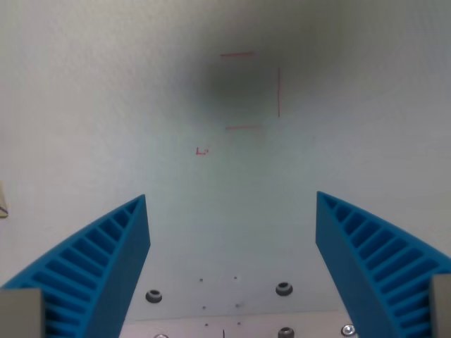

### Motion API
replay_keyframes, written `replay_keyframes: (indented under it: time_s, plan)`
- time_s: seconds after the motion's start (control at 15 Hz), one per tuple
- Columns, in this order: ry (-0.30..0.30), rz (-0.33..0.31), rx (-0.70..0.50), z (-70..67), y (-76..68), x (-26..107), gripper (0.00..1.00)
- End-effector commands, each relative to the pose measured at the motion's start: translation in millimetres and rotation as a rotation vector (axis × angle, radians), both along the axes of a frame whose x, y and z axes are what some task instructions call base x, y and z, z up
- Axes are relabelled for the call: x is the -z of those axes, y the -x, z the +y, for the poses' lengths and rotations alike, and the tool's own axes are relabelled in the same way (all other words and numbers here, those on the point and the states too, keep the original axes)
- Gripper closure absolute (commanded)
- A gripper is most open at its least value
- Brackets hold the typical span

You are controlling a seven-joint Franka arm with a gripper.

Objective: Move in base positive z

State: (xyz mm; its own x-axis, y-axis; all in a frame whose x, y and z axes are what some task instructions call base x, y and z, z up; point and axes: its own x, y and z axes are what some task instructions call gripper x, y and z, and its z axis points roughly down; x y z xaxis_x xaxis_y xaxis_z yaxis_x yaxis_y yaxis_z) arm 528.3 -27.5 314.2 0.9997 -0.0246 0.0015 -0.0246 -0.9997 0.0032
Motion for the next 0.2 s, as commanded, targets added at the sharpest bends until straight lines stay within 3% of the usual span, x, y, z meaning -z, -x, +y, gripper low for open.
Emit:
replay_keyframes:
  time_s: [0.07, 0.2]
  plan:
    - [0.000, 0.013, -0.001, 0.0, 4.1, -20.2, 0.00]
    - [0.000, 0.013, -0.001, -0.1, 3.9, -30.2, 0.00]
